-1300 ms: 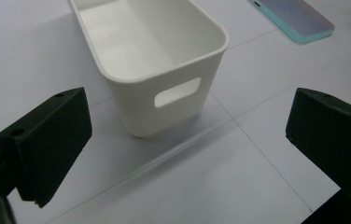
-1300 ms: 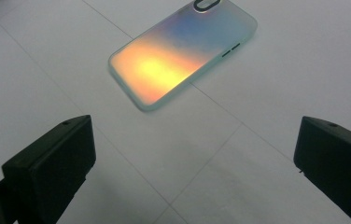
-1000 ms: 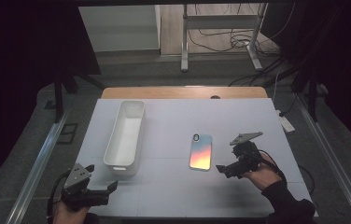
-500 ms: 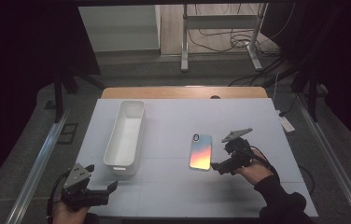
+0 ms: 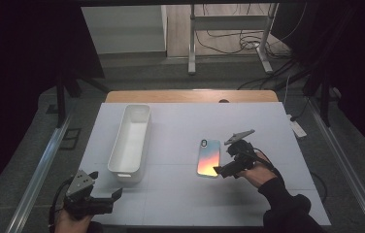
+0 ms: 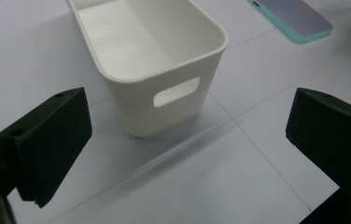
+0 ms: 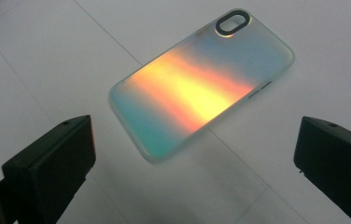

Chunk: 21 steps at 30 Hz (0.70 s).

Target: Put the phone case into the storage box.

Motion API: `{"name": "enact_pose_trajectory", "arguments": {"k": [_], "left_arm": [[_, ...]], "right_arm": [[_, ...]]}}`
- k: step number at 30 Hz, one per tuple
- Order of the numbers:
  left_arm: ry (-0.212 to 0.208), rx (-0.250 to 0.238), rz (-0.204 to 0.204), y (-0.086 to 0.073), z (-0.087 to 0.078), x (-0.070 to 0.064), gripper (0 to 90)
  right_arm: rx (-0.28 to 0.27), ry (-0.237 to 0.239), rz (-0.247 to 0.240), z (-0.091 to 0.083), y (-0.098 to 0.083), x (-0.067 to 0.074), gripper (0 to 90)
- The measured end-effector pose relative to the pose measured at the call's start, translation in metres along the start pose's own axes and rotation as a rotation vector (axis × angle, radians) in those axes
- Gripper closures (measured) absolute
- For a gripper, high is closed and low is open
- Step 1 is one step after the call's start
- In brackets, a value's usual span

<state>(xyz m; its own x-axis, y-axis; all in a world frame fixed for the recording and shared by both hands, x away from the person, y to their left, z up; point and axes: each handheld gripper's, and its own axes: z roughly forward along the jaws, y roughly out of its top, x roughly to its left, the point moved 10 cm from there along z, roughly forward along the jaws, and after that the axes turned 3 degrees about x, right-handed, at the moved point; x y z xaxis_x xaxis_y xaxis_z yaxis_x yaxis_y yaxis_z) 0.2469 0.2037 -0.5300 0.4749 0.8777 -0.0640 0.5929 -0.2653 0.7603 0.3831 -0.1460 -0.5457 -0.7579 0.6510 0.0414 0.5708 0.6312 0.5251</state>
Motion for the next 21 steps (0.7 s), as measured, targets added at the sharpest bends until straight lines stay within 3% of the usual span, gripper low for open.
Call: {"name": "enact_pose_trajectory", "arguments": {"k": [16, 21], "left_arm": [[0.0, 0.006, 0.005, 0.0, 0.001, 0.0, 1.1], [0.001, 0.009, 0.008, 0.0, 0.001, -0.001, 1.1]], "right_arm": [[0.017, -0.004, -0.067, 0.02, 0.019, 0.008, 0.0], [0.023, 0.023, -0.091, 0.029, 0.028, 0.015, 0.0]]}}
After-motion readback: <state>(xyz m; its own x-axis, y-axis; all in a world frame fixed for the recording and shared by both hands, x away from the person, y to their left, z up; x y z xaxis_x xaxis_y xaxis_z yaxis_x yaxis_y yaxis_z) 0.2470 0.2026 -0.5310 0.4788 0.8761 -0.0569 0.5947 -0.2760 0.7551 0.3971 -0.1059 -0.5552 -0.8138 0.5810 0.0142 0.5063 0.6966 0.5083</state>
